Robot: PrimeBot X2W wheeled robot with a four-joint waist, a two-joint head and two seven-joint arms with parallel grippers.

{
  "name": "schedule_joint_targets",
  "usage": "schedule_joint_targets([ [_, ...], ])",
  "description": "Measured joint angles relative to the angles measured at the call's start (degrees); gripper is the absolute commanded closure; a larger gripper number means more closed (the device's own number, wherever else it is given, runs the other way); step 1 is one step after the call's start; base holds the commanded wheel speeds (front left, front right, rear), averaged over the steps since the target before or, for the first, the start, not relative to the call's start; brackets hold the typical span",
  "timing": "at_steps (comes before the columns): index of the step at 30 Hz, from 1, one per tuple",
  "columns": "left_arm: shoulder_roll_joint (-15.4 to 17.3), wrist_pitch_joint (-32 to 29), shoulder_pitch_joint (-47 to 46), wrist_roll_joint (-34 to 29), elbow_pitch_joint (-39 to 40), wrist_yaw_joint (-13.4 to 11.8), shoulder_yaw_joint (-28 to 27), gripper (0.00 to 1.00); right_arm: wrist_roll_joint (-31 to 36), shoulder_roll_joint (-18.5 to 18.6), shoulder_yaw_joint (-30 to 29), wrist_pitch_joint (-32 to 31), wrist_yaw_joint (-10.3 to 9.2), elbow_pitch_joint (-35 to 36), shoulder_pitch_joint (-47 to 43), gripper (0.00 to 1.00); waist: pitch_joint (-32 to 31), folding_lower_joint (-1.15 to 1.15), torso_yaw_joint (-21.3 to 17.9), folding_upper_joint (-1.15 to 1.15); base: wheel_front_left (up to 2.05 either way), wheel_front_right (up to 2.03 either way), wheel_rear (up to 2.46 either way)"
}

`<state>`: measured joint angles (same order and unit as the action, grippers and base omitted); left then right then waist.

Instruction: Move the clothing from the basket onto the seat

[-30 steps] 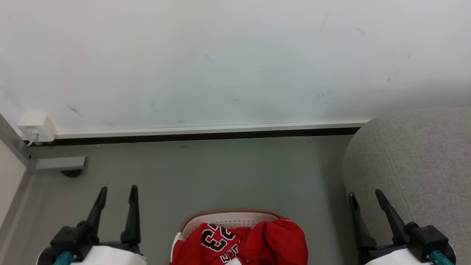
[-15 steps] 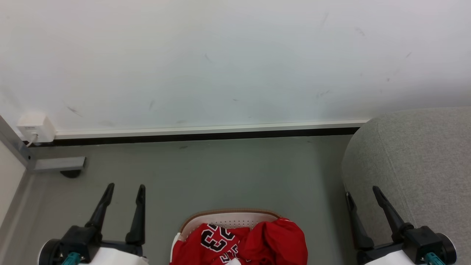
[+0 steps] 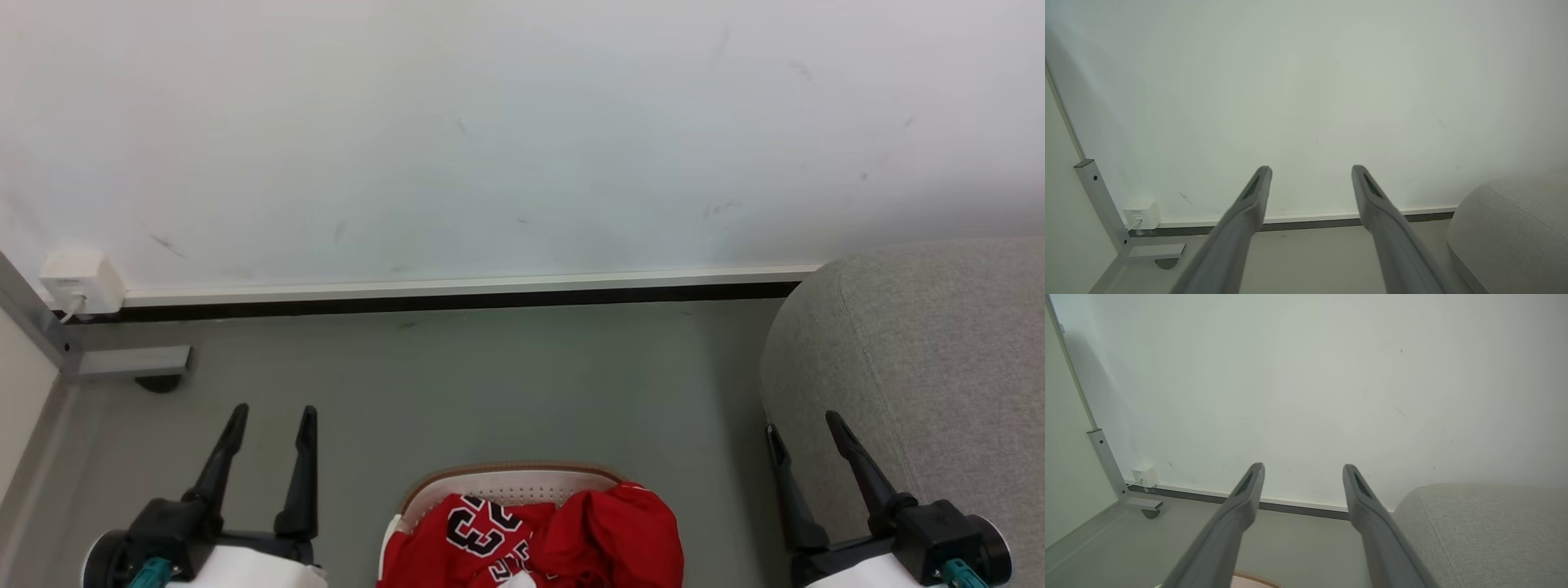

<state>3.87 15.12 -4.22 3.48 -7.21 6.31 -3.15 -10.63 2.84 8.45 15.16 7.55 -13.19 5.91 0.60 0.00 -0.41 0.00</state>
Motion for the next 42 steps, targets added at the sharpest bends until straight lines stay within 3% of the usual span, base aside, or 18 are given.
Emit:
schedule_joint_targets([
  [11, -0.42, 0.00, -0.74, 1.49, -1.56, 0.69, -0.16, 0.00, -0.04, 0.00, -0.37, 0.00, 0.00, 0.04, 1.15, 0.00, 0.87, 0.00, -1.01, 0.00, 0.00, 0.00, 0.00],
  [24, -0.35, 0.01, -2.35, 1.83, -7.98, 0.99, 0.44, 0.00, -0.54, 0.01, -0.46, 0.00, 0.00, 0.75, 1.94, 0.00, 2.94, 0.00, -4.95, 0.00, 0.00, 0.00, 0.00],
  [33, 1.86, 0.01, -6.04, 2.30, -14.55, 1.20, 2.82, 0.00, -1.75, 0.00, -0.83, 0.02, 0.00, 2.30, 3.24, 0.00, 6.68, 0.00, -9.60, 0.00, 0.00, 0.00, 0.00],
  [42, 7.26, 0.01, -13.46, 6.05, -29.50, 1.22, 9.73, 0.00, -4.68, -0.01, -1.14, 0.02, 0.00, 5.30, 5.34, 0.00, 13.29, 0.01, -15.41, 0.00, 0.00, 0.00, 0.00],
])
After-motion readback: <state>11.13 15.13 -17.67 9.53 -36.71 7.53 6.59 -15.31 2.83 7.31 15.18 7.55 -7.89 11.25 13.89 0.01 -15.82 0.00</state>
